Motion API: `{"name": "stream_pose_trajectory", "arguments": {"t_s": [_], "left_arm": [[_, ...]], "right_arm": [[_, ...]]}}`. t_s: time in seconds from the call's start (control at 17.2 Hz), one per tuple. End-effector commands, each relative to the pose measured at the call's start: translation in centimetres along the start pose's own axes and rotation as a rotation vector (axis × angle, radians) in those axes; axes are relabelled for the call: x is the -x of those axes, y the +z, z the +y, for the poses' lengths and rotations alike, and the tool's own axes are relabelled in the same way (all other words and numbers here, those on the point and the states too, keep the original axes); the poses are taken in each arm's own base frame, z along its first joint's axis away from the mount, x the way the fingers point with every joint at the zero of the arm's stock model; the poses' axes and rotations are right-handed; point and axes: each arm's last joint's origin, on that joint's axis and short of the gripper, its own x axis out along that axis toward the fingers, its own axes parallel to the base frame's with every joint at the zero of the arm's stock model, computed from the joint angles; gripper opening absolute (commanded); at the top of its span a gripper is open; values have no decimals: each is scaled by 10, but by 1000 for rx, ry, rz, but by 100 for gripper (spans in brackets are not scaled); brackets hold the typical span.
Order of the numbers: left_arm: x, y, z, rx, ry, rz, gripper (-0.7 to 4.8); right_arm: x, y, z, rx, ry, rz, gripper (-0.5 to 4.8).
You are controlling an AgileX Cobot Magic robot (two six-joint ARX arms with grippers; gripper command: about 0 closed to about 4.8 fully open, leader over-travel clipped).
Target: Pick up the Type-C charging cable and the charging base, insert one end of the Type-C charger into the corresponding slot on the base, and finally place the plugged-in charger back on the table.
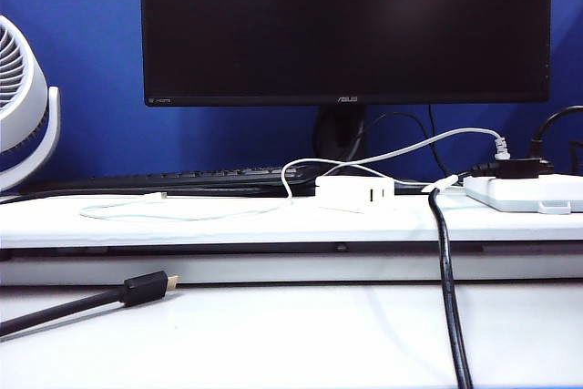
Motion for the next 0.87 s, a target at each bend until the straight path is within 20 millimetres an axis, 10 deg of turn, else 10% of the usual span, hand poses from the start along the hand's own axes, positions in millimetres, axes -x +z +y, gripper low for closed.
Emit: {"name": "stream_pose_trajectory", "arguments": {"t_s": [0.06,0.41,0.87], "left_arm": [[0,-2,0,1,3,6,-5],[0,4,0,56,6,-42,-5],[23,105,6,127,109,-271,-5]], "right_arm": [[-1,-2,0,-3,0,4,-5],[1,7,0,-58,0,-49,-6],[37,113,5,-134,-1,-271,-6]]}}
